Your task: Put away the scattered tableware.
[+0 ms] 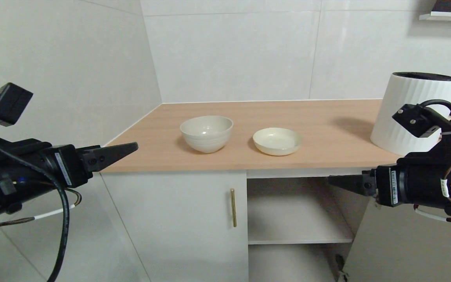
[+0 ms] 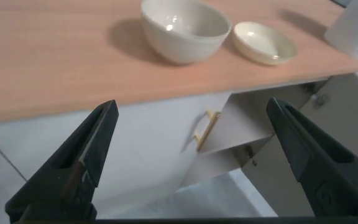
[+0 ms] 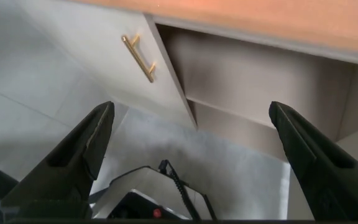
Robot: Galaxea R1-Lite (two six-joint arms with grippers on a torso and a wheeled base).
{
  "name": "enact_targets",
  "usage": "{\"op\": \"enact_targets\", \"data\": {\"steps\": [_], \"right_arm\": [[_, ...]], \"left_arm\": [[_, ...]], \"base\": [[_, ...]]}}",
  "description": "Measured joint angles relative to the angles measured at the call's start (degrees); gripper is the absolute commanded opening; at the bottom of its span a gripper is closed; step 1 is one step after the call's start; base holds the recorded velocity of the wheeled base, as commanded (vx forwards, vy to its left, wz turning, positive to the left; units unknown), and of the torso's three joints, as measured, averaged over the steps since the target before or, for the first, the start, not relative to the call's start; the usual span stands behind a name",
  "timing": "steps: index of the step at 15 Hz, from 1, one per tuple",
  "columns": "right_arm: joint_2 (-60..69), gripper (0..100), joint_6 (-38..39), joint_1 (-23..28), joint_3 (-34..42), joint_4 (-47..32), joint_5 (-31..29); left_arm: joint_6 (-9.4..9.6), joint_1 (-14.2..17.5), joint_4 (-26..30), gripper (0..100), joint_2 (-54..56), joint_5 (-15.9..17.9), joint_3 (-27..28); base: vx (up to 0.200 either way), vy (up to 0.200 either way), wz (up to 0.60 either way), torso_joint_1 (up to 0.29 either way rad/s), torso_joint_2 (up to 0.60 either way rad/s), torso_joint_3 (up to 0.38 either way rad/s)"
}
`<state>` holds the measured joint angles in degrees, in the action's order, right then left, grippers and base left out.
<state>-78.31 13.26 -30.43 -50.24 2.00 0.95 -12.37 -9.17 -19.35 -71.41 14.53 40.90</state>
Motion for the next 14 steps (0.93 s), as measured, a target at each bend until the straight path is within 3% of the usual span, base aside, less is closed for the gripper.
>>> {"op": "enact_targets", "data": {"steps": [9, 12, 14], "right_arm": [[-1.7, 100, 0.0, 0.1, 1.0, 1.9, 0.0], [-4.7, 100, -0.5, 1.4, 0.2, 6.8, -0.1], [-8.5, 100, -0.3, 2.6, -3.7, 6.9, -1.1]], "left_arm": [[-0.4, 0.0, 0.0, 100, -3.8, 0.0, 0.2], [-5.06, -0.1, 1.7, 100, -7.0, -0.4, 5.2], [-7.22, -0.1, 9.1, 100, -9.4, -0.5, 11.4]], "base": [[0.0, 0.0, 0.0, 0.178, -0.41, -0.237], [0.0, 0.0, 0.0, 0.023, -0.04, -0.019], [0.0, 0.0, 0.0, 0.0, 0.0, 0.0]]}}
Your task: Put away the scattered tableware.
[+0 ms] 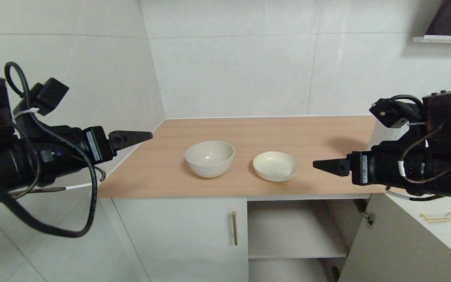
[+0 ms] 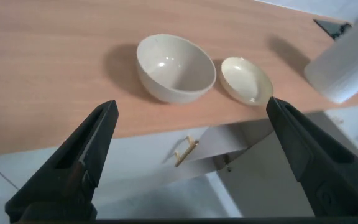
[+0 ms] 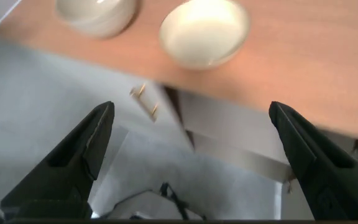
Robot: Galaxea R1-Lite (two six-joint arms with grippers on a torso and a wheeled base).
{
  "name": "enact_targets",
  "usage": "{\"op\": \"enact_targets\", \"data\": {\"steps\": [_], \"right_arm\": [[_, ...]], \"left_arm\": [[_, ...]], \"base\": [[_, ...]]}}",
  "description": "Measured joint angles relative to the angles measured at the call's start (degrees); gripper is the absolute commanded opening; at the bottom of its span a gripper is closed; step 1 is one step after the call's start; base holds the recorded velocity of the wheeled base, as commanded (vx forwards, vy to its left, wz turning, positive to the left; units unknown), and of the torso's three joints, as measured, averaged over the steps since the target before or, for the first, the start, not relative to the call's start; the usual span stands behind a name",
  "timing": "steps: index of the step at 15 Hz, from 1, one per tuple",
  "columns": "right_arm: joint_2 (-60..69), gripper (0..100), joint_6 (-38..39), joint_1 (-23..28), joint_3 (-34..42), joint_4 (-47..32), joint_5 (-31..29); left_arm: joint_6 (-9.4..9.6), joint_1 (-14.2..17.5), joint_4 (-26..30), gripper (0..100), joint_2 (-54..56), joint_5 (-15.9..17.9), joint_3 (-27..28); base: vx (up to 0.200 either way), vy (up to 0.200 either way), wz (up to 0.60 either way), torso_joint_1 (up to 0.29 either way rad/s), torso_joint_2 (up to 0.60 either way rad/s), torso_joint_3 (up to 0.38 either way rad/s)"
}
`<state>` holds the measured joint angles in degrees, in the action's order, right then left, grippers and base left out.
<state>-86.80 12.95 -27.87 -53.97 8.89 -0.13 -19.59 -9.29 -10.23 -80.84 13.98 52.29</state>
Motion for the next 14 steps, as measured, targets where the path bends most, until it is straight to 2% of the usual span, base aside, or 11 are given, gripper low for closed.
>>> {"op": "enact_targets", "data": {"steps": [3, 4, 5, 6, 7, 9, 10, 12, 14], "right_arm": [[-6.2, 100, 7.8, 0.6, -6.6, -1.8, -6.3], [-7.9, 100, 9.2, 0.6, -8.0, -1.8, -9.1], [-9.2, 100, 9.6, 0.6, -8.7, -1.8, -10.4], [-10.2, 100, 9.8, 0.5, -9.3, -1.4, -10.8], [-10.8, 100, 9.9, 0.5, -9.4, -1.0, -11.0], [-11.7, 100, 10.0, 0.4, -9.2, 1.4, -13.1], [-12.1, 100, 10.1, 0.4, -9.2, 1.7, -13.8], [-12.7, 100, 10.1, 0.4, -9.0, 2.7, -14.7], [-13.1, 100, 10.1, 0.4, -8.7, 2.9, -14.7]], "left_arm": [[-1.16, -0.2, 21.0, 100, -3.7, -0.3, 13.5], [-2.79, -0.8, 26.9, 100, -5.3, -0.6, 17.8], [-6.05, -2.0, 29.5, 100, -7.3, -1.9, 21.1], [-9.53, -3.6, 30.2, 100, -9.8, -5.1, 23.4], [-11.85, -5.1, 30.0, 100, -12.0, -8.3, 24.9], [-13.28, -7.0, 25.3, 100, -16.9, -15.2, 25.9], [-14.13, -7.5, 22.8, 100, -19.3, -17.0, 25.9], [-15.56, -8.2, 20.2, 100, -23.9, -18.3, 25.7], [-15.85, -8.4, 18.2, 100, -27.8, -19.6, 25.7]], "base": [[0.0, 0.0, 0.0, 0.0, 0.0, 0.0], [0.0, 0.0, 0.0, 0.0, 0.0, 0.0], [0.0, 0.0, 0.0, 0.0, 0.0, 0.0], [0.0, 0.0, 0.0, 0.0, 0.0, 0.0], [0.0, 0.0, 0.0, 0.0, 0.0, 0.0], [0.0, 0.0, 0.0, 0.0, 0.0, 0.0], [0.0, 0.0, 0.0, 0.0, 0.0, 0.0], [0.0, 0.0, 0.0, 0.0, 0.0, 0.0], [0.0, 0.0, 0.0, 0.0, 0.0, 0.0]]}}
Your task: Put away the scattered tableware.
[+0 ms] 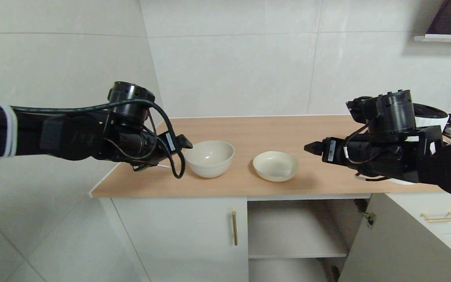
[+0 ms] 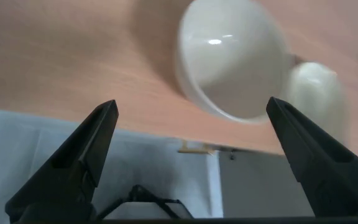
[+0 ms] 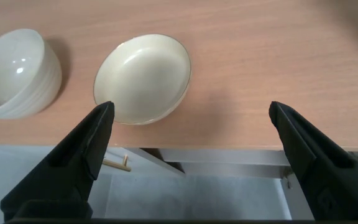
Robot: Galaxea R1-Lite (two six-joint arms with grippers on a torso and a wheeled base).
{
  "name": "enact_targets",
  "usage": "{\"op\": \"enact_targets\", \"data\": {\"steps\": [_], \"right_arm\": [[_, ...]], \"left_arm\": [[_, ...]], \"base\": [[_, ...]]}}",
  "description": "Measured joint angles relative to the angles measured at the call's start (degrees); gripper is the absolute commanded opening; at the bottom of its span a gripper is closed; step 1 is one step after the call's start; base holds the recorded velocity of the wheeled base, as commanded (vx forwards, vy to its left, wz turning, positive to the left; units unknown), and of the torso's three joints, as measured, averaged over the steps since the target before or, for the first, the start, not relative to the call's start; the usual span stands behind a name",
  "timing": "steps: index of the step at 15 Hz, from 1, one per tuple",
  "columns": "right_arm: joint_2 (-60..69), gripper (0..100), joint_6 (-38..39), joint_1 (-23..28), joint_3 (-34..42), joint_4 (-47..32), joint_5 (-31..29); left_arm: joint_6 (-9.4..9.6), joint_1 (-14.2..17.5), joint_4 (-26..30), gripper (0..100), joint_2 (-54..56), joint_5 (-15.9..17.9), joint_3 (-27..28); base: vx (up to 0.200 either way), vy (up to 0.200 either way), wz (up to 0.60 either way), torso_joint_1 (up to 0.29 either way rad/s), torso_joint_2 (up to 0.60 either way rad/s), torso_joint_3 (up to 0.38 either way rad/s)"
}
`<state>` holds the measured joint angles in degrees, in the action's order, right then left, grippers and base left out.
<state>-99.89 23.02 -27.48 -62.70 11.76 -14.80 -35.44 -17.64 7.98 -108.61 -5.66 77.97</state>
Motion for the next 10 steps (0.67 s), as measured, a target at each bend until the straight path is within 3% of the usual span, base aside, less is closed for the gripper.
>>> {"op": "enact_targets", "data": {"steps": [3, 8, 9, 10], "right_arm": [[-0.4, 100, 0.1, 0.0, 0.1, 0.0, 0.0], [-0.4, 100, 0.1, 0.0, 0.2, 0.0, 0.0], [-0.4, 100, 0.1, 0.0, 0.2, 0.0, 0.0], [-0.4, 100, 0.1, 0.0, 0.2, 0.0, 0.0]], "left_arm": [[-1.78, -0.1, -7.4, 100, -5.4, -1.8, 0.1], [-2.27, -0.3, -8.3, 100, -8.8, -1.8, 0.1], [-2.27, -0.3, -8.3, 0, -9.1, -1.8, 0.1], [-2.19, -0.3, -8.3, 0, -9.4, -1.7, 0.2]], "base": [[0.0, 0.0, 0.0, 0.0, 0.0, 0.0], [0.0, 0.0, 0.0, 0.0, 0.0, 0.0], [0.0, 0.0, 0.0, 0.0, 0.0, 0.0], [0.0, 0.0, 0.0, 0.0, 0.0, 0.0]]}}
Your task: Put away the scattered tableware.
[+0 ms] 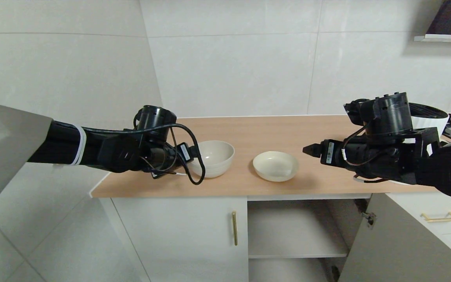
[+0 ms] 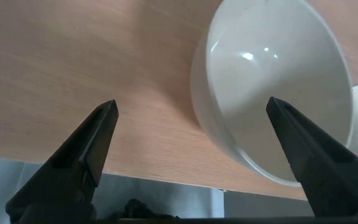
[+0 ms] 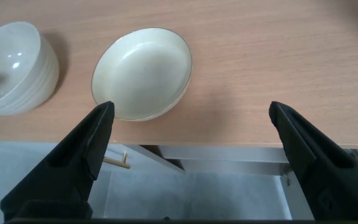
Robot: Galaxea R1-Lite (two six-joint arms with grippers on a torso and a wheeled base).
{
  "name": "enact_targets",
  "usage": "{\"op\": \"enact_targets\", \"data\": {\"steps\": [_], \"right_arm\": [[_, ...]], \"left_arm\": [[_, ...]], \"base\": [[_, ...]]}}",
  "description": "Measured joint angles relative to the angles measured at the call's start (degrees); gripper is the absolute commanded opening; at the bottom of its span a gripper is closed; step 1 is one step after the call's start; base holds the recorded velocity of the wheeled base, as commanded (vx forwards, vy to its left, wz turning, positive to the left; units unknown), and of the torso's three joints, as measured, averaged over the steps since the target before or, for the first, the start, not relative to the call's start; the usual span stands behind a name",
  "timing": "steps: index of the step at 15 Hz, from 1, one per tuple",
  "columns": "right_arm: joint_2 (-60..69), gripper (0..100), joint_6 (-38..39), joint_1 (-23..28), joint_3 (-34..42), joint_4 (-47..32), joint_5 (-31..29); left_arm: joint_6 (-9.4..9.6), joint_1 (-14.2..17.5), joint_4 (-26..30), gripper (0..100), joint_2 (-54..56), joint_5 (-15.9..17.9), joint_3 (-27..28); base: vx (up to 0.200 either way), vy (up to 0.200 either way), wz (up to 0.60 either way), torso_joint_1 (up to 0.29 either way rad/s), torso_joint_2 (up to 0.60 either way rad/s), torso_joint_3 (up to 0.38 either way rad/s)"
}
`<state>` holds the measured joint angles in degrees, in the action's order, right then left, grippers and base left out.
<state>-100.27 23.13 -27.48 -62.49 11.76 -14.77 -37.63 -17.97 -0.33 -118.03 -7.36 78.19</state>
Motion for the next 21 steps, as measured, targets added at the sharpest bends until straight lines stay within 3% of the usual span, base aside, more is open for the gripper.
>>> {"op": "enact_targets", "data": {"steps": [9, 16, 21], "right_arm": [[0.4, 100, 0.0, 0.0, 0.0, 0.0, 0.0], [-3.2, 100, -0.1, 0.0, -0.8, 0.1, 0.1], [-14.1, 100, 2.0, 0.0, -5.6, 4.4, -2.1]], "left_arm": [[0.05, -0.2, 0.3, 0, 2.3, 0.7, -1.3], [1.15, -0.6, 0.1, 0, 12.2, 13.2, -8.1], [1.29, -0.6, 0.0, 0, 14.8, 13.7, -9.3]], "base": [[0.0, 0.0, 0.0, 0.0, 0.0, 0.0], [0.0, 0.0, 0.0, 0.0, 0.0, 0.0], [0.0, 0.0, 0.0, 0.0, 0.0, 0.0]]}}
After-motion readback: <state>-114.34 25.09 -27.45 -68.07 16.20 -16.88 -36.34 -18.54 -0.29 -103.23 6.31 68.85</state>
